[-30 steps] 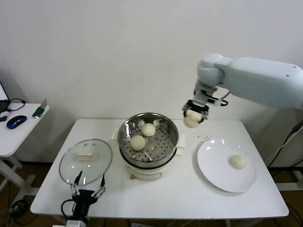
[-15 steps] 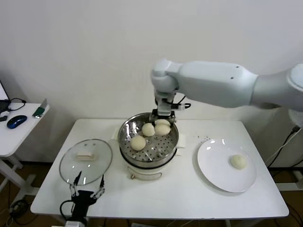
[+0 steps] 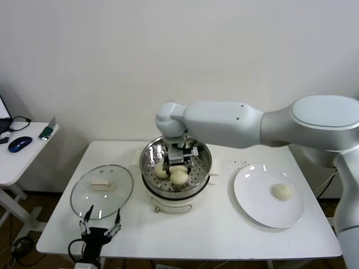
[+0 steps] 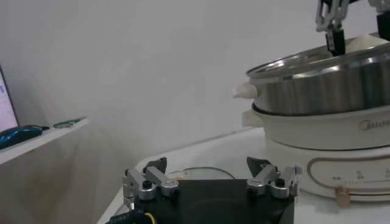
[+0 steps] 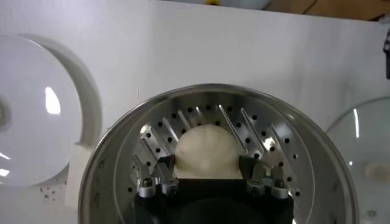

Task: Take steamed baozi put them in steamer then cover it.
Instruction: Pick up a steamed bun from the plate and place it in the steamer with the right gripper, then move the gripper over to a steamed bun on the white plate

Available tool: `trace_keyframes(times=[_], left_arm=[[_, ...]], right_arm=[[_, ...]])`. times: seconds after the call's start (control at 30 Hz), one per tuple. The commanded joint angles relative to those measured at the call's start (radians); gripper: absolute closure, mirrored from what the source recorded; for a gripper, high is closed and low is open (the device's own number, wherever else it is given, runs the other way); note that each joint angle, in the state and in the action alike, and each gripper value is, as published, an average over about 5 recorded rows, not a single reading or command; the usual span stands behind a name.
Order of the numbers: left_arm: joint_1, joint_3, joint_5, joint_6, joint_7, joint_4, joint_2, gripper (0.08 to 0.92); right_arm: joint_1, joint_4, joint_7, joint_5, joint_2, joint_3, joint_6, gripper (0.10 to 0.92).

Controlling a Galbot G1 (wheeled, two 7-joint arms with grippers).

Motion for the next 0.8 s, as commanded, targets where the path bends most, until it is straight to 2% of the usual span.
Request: trace_keyframes(times=[0.03,0.17,0.33,0.43,0.7,0.8], left_arm=[[-0.001,0.002,-0.001,0.001,0.0,0.007,0.002,0.177],[0.001,0.004,0.001,0.0,0.0,0.011,0.007,0.177],[0.005,0.002,0.003,0.0,-0.001,0.012,0.008,0.177],[0.007,0.003,0.004,0.0,-0.001,0.012,0.007,0.177],[0.004,0.004,0.008,0.0,-0.001,0.011,0.006,0.177],[0.002,0.004,0.009,0.001,-0.001,0.008,0.006,0.177]], right_arm=[[-0.042,0.003,0.0,-0.006,0.028,-0.011,-0.002,0.338],[-0.037,0.004,0.007,-0.001,0.03,-0.018,-0.016,0.324],[-0.028,0.004,0.001,0.011,0.026,-0.016,-0.024,0.234],[-0.019,0.004,0.0,0.008,0.02,-0.006,-0.023,0.207],[0.05,-0.009,0.014,0.017,-0.048,0.043,-0.038,0.202],[0.104,-0.017,0.125,0.048,-0.11,0.023,-0.106,0.203]])
